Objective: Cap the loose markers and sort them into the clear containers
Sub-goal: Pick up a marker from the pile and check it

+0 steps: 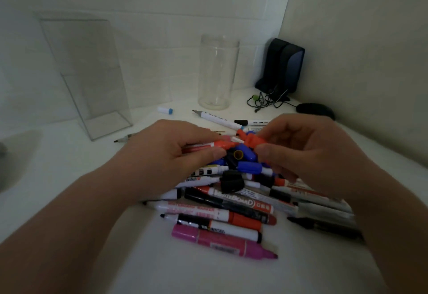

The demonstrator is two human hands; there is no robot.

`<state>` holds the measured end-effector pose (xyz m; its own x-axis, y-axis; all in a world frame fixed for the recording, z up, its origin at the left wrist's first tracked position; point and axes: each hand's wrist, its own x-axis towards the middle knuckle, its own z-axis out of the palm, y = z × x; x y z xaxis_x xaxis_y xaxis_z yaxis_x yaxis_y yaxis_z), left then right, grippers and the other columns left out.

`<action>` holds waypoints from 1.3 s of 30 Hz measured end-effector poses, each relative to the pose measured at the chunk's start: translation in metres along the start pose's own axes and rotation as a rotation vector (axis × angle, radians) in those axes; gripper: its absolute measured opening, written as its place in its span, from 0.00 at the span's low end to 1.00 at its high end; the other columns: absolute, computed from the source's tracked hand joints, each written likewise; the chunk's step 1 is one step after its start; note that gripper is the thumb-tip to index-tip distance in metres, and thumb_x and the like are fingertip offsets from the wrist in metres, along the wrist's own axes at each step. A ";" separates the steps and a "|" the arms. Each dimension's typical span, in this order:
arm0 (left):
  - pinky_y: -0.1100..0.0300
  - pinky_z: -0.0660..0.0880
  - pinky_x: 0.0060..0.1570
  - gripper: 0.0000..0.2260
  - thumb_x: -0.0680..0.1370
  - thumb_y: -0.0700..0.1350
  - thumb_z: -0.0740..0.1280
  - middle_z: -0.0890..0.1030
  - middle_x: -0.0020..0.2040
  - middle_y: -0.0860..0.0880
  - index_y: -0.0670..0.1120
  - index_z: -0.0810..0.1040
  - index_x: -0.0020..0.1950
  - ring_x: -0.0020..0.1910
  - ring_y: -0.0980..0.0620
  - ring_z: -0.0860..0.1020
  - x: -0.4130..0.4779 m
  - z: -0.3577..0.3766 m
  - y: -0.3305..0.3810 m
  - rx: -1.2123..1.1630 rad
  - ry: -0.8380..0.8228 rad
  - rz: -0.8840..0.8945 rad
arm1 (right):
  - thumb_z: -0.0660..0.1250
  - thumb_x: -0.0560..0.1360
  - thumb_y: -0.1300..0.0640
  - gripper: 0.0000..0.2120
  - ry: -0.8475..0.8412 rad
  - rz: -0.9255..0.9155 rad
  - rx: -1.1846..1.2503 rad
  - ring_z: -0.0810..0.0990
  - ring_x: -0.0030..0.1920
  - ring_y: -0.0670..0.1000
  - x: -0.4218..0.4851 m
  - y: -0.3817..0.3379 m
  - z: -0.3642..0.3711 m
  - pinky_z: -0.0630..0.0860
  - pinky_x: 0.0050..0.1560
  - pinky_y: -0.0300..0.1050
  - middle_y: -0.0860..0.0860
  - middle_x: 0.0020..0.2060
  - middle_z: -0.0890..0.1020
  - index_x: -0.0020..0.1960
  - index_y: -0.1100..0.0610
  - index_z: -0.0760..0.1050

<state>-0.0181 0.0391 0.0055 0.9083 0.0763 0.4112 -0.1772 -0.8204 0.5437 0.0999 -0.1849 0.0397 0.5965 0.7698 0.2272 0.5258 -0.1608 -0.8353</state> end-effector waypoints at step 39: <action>0.75 0.70 0.35 0.12 0.75 0.62 0.70 0.79 0.32 0.60 0.55 0.85 0.47 0.36 0.60 0.78 -0.008 0.016 0.027 0.115 0.130 0.128 | 0.68 0.75 0.48 0.11 -0.034 0.063 -0.023 0.72 0.21 0.43 0.001 0.003 0.028 0.68 0.24 0.32 0.47 0.23 0.77 0.38 0.53 0.80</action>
<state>-0.0240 0.0067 0.0051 0.8234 0.0334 0.5665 -0.2372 -0.8866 0.3970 0.0847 -0.1673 0.0237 0.6080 0.7783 0.1569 0.5017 -0.2234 -0.8357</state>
